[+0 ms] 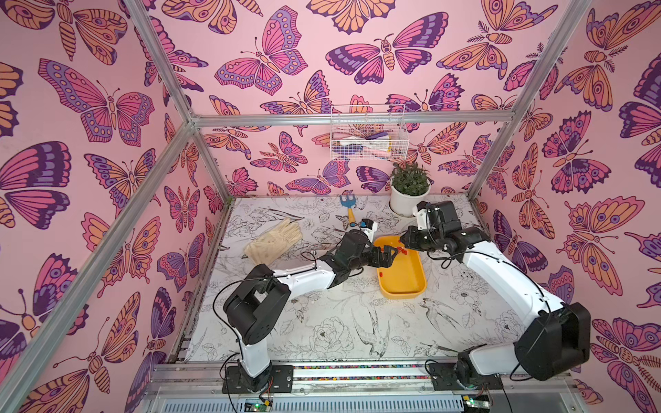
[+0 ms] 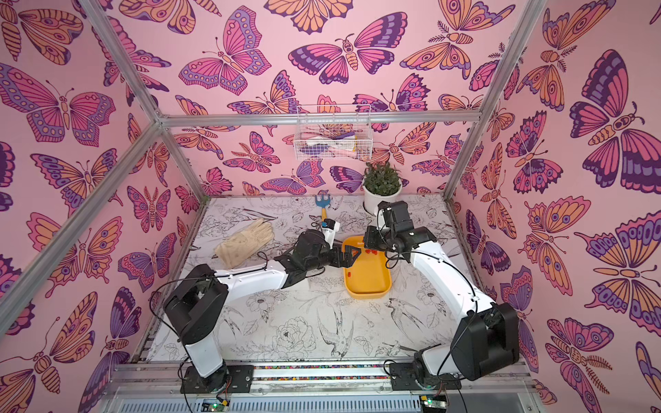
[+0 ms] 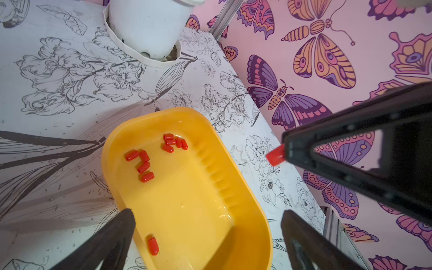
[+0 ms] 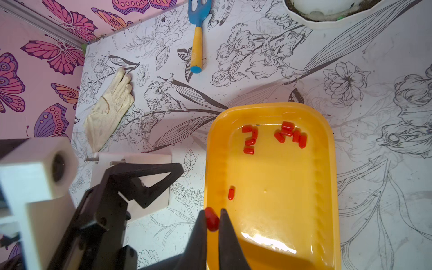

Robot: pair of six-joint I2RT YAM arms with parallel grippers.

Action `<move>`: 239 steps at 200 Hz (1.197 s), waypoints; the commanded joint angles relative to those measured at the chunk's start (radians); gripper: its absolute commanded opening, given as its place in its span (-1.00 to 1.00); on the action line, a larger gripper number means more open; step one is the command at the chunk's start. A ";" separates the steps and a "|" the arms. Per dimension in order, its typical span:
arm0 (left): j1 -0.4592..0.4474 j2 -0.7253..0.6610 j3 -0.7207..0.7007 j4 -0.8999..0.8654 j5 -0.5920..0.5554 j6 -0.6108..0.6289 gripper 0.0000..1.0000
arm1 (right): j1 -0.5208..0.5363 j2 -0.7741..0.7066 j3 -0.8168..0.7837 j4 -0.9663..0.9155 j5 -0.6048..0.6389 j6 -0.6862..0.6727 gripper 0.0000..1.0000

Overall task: Cover the protruding screws with screw protection sleeves
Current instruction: Pick up the screw protection sleeve from the storage box.

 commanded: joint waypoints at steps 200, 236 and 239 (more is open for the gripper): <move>0.350 -0.481 -0.081 -0.524 0.029 0.100 1.00 | 0.101 0.102 0.198 -0.159 0.139 -0.113 -0.75; 0.429 -0.539 -0.129 -0.524 0.058 0.094 1.00 | 0.162 0.153 0.289 -0.186 0.159 -0.122 -0.75; 0.434 -0.541 -0.131 -0.523 0.060 0.094 1.00 | 0.166 0.154 0.297 -0.187 0.161 -0.123 -0.75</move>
